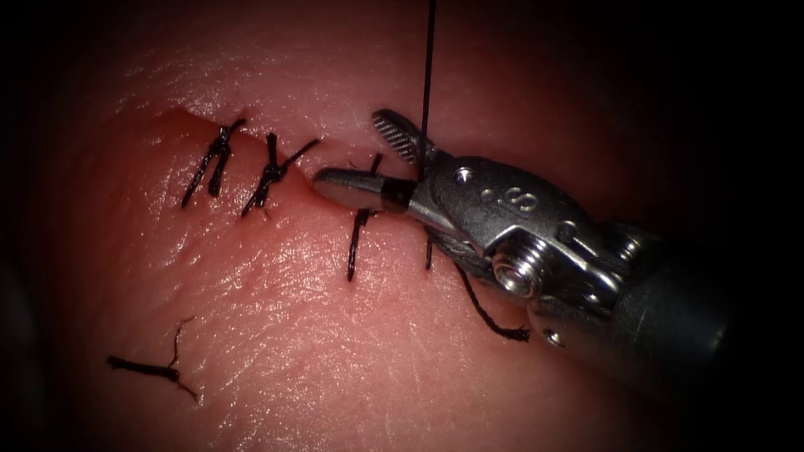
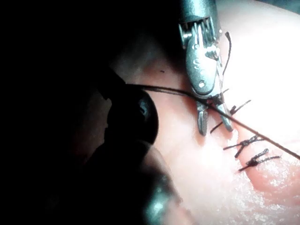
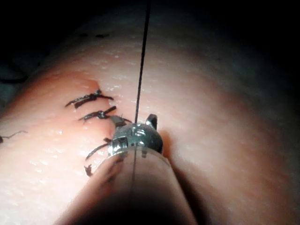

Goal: Wound Closure
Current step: Cut the suture with the right gripper

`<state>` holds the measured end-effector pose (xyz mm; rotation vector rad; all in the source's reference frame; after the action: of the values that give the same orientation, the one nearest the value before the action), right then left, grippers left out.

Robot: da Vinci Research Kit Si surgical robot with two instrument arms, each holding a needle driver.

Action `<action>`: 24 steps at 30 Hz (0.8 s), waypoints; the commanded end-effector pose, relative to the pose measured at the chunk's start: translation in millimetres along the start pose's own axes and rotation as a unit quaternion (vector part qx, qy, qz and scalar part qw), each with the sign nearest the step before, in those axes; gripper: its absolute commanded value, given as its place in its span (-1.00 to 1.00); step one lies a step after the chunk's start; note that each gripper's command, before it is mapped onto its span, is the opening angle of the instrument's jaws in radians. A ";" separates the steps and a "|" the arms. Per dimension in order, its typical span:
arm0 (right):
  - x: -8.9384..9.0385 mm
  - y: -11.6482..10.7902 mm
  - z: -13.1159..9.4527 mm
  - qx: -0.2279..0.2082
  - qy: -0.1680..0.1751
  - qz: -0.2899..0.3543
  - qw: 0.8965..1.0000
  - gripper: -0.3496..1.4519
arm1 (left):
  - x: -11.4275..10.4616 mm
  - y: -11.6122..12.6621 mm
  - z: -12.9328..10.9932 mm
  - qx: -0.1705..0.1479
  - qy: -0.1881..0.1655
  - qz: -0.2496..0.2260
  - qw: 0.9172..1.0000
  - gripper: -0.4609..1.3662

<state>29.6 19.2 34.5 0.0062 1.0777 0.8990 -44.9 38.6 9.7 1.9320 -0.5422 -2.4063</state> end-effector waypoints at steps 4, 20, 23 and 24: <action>0.1 0.0 0.1 -0.006 -0.004 0.000 1.000 -1.00 | 0.0 0.1 0.1 -0.003 0.000 0.000 1.000 -0.88; 1.4 2.4 -1.9 -0.024 0.007 -0.001 1.000 -0.40 | -0.1 0.1 0.0 -0.005 0.003 0.000 1.000 -0.88; 1.7 3.3 -2.8 -0.030 0.007 -0.004 1.000 0.21 | -0.3 0.1 0.1 -0.004 0.005 0.000 1.000 -0.88; 2.0 4.0 -3.5 -0.034 0.008 -0.003 0.999 0.35 | -0.4 0.1 0.2 -0.005 0.006 0.000 1.000 -0.88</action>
<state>24.5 21.7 32.8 -0.0633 1.0588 0.9320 -45.0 38.7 10.2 1.9408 -0.5363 -2.3930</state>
